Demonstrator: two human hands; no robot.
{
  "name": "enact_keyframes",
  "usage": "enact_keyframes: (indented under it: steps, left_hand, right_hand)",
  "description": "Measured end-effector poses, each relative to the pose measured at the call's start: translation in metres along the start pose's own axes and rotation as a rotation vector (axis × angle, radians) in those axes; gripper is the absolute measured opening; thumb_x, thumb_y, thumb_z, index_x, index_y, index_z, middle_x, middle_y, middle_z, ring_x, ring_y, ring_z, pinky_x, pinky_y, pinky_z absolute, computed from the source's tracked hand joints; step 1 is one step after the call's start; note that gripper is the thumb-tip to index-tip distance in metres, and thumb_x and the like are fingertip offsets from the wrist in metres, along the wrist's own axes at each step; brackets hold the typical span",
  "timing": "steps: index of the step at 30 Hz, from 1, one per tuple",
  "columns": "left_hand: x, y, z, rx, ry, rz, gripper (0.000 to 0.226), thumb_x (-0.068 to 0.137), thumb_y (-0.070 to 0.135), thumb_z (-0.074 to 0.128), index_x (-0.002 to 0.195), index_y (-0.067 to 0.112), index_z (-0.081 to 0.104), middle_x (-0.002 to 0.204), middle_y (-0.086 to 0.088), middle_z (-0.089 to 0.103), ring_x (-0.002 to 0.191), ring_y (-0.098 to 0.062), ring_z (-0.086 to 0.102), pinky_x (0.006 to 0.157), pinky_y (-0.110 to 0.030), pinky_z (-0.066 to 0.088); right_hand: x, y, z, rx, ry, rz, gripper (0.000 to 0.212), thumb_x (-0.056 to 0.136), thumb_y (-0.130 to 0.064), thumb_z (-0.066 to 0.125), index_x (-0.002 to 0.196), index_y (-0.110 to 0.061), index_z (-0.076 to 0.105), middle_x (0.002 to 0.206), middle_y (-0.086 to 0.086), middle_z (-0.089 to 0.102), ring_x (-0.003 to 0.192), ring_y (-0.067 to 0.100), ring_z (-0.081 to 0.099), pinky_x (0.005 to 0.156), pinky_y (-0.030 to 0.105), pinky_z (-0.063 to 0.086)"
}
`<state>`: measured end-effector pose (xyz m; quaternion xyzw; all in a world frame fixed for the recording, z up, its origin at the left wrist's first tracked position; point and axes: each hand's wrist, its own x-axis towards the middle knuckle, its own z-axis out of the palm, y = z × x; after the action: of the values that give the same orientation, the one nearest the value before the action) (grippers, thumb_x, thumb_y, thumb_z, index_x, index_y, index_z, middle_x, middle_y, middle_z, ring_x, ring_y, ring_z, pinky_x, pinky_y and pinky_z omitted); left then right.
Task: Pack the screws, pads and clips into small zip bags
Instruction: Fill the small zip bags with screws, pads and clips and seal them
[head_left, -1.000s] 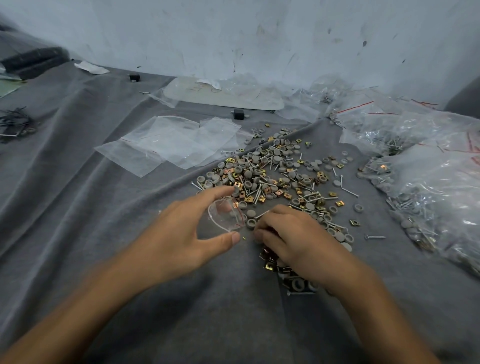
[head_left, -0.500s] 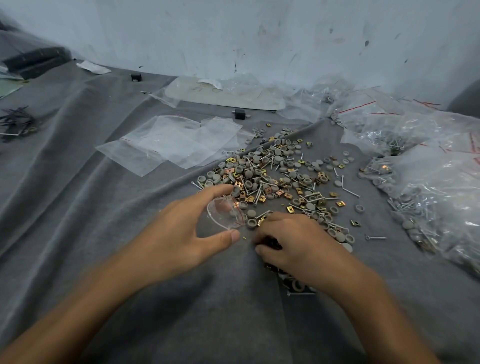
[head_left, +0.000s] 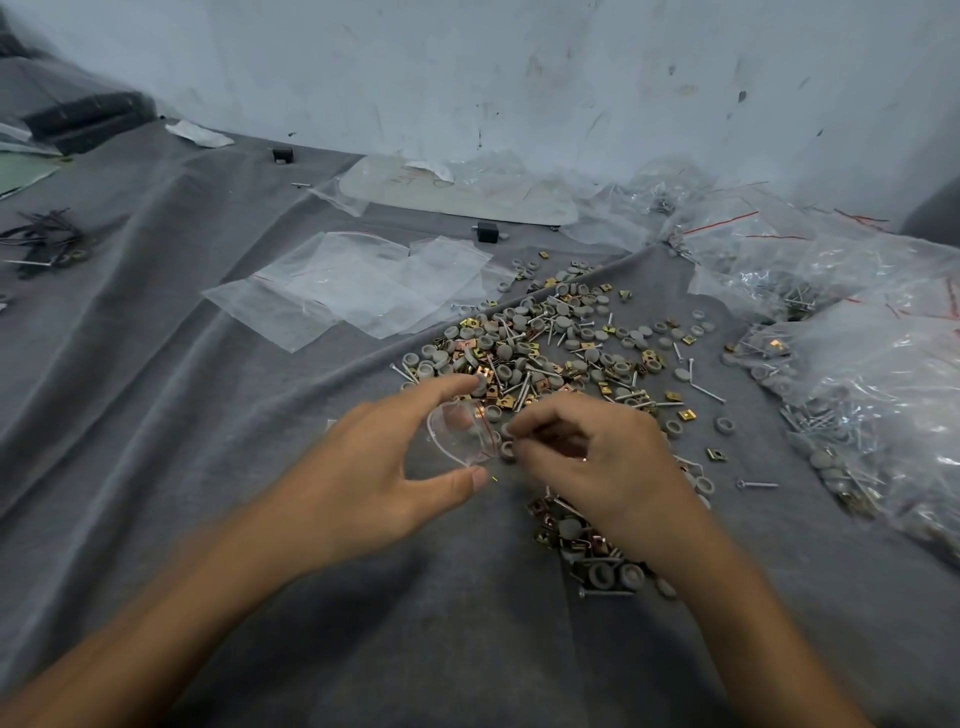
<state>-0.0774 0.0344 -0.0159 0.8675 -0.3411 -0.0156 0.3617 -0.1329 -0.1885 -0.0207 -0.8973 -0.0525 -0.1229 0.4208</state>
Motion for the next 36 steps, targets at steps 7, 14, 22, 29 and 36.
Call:
enact_keyframes:
  steps: [7,14,22,29,36]
  left_hand:
    - [0.001,0.001,0.002,0.008,0.008,0.012,0.075,0.081,0.057,0.071,0.148,0.04,0.041,0.143,0.025,0.053,0.132,0.006,0.047,0.109,-0.026,0.041]
    - [0.001,0.002,0.002,0.004,0.003,0.02,0.075,0.083,0.055,0.072,0.149,0.04,0.041,0.144,0.025,0.052,0.131,0.007,0.046,0.109,-0.023,0.04]
    - [0.0,0.001,0.004,-0.001,-0.018,0.032,0.078,0.078,0.066,0.063,0.148,0.042,0.039,0.142,0.026,0.053,0.126,0.01,0.049,0.105,-0.027,0.045]
    - [0.001,0.0,0.002,-0.002,0.007,0.023,0.077,0.078,0.065,0.064,0.148,0.044,0.04,0.142,0.027,0.053,0.127,0.012,0.047,0.103,-0.013,0.038]
    - [0.0,0.001,0.001,0.004,0.01,0.012,0.074,0.083,0.055,0.072,0.149,0.041,0.041,0.146,0.025,0.05,0.133,0.01,0.041,0.107,-0.012,0.033]
  right_hand:
    - [0.0,-0.015,0.012,0.544,-0.007,0.046,0.015,0.087,-0.016,0.073,0.093,-0.029,0.077,0.103,-0.003,0.078,0.096,0.015,0.074,0.087,0.031,0.06]
    - [0.0,-0.013,0.013,0.529,-0.009,0.067,0.013,0.084,-0.021,0.075,0.094,-0.029,0.078,0.106,-0.003,0.075,0.1,0.018,0.072,0.089,0.037,0.059]
    - [0.001,-0.015,0.017,0.642,0.02,0.077,0.015,0.089,-0.009,0.075,0.095,-0.022,0.078,0.087,0.001,0.076,0.077,0.013,0.073,0.071,0.022,0.056]
    - [0.005,-0.008,0.008,0.532,0.135,0.109,0.02,0.096,-0.005,0.066,0.098,-0.023,0.074,0.091,0.001,0.076,0.081,0.012,0.072,0.069,0.024,0.058]
    - [0.006,0.009,0.013,-0.522,-0.132,0.076,0.029,0.098,-0.039,0.061,0.126,-0.035,0.067,0.112,-0.012,0.055,0.114,0.012,0.043,0.095,0.033,0.041]
